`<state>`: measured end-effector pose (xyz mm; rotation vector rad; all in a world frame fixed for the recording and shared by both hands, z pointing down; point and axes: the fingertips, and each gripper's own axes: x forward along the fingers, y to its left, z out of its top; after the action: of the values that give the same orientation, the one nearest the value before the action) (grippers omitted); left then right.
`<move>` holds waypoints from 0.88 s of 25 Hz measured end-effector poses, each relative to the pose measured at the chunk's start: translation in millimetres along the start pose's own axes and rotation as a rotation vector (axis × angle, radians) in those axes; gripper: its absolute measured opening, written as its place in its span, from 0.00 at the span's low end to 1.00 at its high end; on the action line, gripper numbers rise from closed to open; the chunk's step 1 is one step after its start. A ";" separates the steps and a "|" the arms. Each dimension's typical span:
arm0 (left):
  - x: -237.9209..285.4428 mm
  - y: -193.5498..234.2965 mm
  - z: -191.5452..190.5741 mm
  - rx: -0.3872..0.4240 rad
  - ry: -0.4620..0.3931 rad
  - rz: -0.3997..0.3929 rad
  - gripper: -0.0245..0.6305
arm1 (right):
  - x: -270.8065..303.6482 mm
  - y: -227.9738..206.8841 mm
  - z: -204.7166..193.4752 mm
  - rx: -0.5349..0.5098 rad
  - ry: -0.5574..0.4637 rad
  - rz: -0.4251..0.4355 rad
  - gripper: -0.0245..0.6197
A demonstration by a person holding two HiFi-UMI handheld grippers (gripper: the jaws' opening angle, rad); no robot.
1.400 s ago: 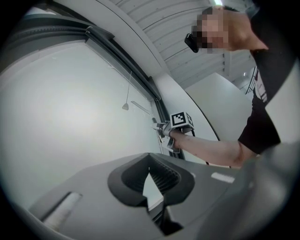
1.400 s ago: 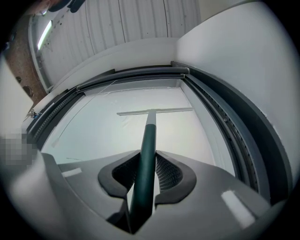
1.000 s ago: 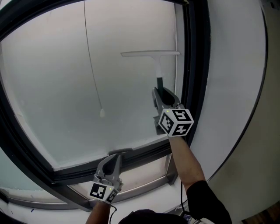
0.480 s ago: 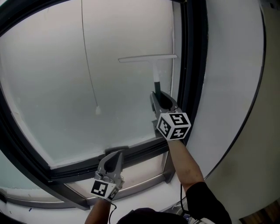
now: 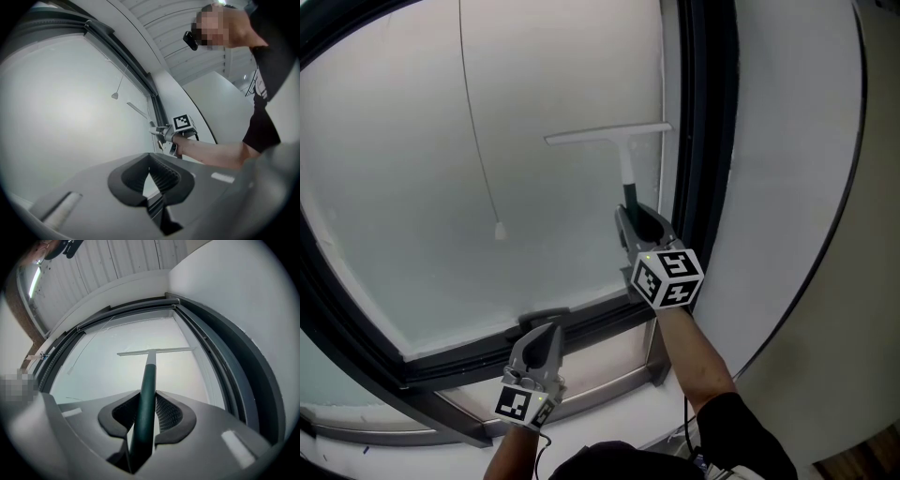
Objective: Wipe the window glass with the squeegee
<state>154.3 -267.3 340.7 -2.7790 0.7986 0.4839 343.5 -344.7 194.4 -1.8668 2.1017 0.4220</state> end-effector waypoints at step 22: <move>-11.6 -1.4 -14.9 -0.057 0.028 0.024 0.04 | -26.6 3.5 -47.4 0.031 0.068 -0.007 0.18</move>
<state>149.6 -264.8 358.8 -2.8376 0.8376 0.4798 341.7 -339.5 248.6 -1.8952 2.1320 0.3270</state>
